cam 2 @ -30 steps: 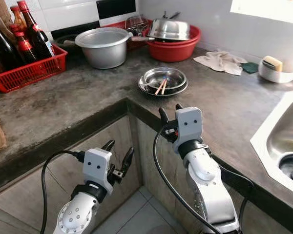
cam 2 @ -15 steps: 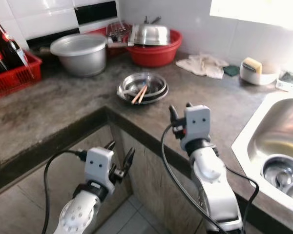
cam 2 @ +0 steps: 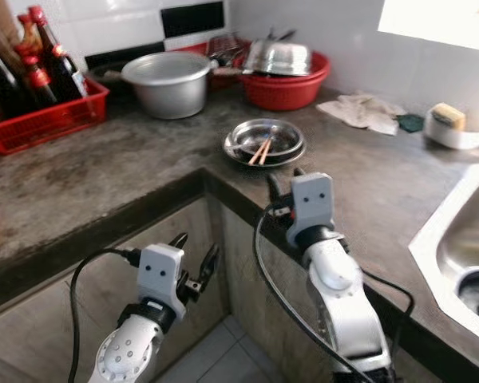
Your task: Kitchen organization
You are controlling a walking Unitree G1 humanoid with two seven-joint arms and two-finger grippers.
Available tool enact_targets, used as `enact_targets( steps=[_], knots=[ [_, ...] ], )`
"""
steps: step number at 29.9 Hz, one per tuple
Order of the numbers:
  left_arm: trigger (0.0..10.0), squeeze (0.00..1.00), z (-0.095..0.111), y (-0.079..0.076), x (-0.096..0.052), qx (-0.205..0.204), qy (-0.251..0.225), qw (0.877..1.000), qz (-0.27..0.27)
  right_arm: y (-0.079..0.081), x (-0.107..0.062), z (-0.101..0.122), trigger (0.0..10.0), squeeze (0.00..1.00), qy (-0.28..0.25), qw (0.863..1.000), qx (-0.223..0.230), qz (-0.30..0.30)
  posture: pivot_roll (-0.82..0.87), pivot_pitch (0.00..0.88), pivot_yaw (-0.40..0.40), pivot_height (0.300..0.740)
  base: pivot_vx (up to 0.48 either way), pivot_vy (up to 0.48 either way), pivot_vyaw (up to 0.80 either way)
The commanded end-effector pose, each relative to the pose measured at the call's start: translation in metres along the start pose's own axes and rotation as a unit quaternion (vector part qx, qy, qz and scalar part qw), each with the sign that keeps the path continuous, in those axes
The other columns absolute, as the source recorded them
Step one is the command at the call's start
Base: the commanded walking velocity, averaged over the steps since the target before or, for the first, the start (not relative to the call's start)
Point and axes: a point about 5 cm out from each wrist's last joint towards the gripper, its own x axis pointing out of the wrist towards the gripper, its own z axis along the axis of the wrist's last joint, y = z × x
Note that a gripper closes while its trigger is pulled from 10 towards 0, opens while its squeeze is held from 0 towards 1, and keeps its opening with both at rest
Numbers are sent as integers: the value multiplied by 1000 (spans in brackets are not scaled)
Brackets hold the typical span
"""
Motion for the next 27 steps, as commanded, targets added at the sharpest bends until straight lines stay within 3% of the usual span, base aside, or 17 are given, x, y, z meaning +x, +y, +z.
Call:
enact_targets(
  steps=[1,7,8,9,19,27],
  knots=[
    [10000,0,2,-3,-1,-3,-2,1000,-7,-5,0,-5,10000,1000,15,1000,1,0,45,63,-30,740,0,0,0],
    [10000,0,4,-4,-2,-9,-4,1000,-7,1,6,-18,10000,1000,25,999,-15,32,51,82,-33,740,0,0,0],
    [10000,0,4,-4,-2,-9,-4,1000,-7,2,7,-18,10000,737,24,999,-18,34,50,88,-31,740,0,0,0],
    [10000,0,5,-4,-3,-9,-4,1000,-7,3,8,-18,10000,0,21,999,-22,36,51,89,-29,740,0,0,0],
    [10000,0,12,-7,-5,-15,-16,1000,-6,11,39,-16,10000,0,-5,998,-44,41,74,118,-46,740,0,0,0],
    [10000,0,12,-9,-7,-21,-14,1000,-7,12,53,-11,10000,0,-13,998,-40,36,72,131,-51,740,0,0,0]
  ],
)
